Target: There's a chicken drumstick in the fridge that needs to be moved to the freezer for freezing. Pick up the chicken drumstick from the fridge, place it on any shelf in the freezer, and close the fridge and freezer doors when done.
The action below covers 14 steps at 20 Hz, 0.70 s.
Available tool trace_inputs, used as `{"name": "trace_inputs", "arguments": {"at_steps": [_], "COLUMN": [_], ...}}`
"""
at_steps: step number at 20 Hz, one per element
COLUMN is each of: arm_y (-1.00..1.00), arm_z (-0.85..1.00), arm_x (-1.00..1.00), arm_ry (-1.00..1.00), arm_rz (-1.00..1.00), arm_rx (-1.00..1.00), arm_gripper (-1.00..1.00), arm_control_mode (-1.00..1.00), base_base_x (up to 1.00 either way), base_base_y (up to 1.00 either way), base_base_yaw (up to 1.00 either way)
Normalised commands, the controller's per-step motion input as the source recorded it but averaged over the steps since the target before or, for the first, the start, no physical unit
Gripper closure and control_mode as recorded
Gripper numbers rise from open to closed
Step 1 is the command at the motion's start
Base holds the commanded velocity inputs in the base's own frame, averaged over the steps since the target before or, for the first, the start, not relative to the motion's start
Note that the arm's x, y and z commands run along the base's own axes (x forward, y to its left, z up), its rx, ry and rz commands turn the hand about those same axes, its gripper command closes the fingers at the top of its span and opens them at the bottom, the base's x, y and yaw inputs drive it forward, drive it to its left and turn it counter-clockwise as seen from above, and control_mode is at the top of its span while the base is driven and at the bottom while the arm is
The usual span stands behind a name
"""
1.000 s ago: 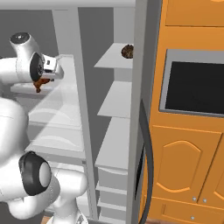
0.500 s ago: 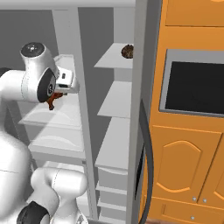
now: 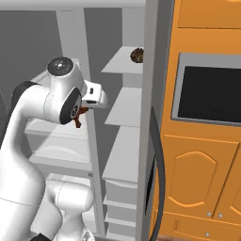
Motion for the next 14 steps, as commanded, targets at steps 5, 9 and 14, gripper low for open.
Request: {"name": "trace_inputs", "arguments": {"at_steps": [5, 9, 14], "arm_y": [-0.29, -0.23, -0.33], "arm_z": [-0.03, -0.22, -0.34], "arm_x": [0.29, 0.54, 0.41], "arm_ry": [-0.01, 0.01, 0.07], "arm_rz": [0.00, 0.04, 0.06], "arm_rx": [0.00, 0.00, 0.00], "arm_gripper": [1.00, 1.00, 1.00], "arm_control_mode": [-1.00, -1.00, -1.00], "base_base_x": [0.00, 0.00, 0.00], "base_base_y": [0.00, 0.00, 0.00], "base_base_yaw": [0.00, 0.00, 0.00]}}
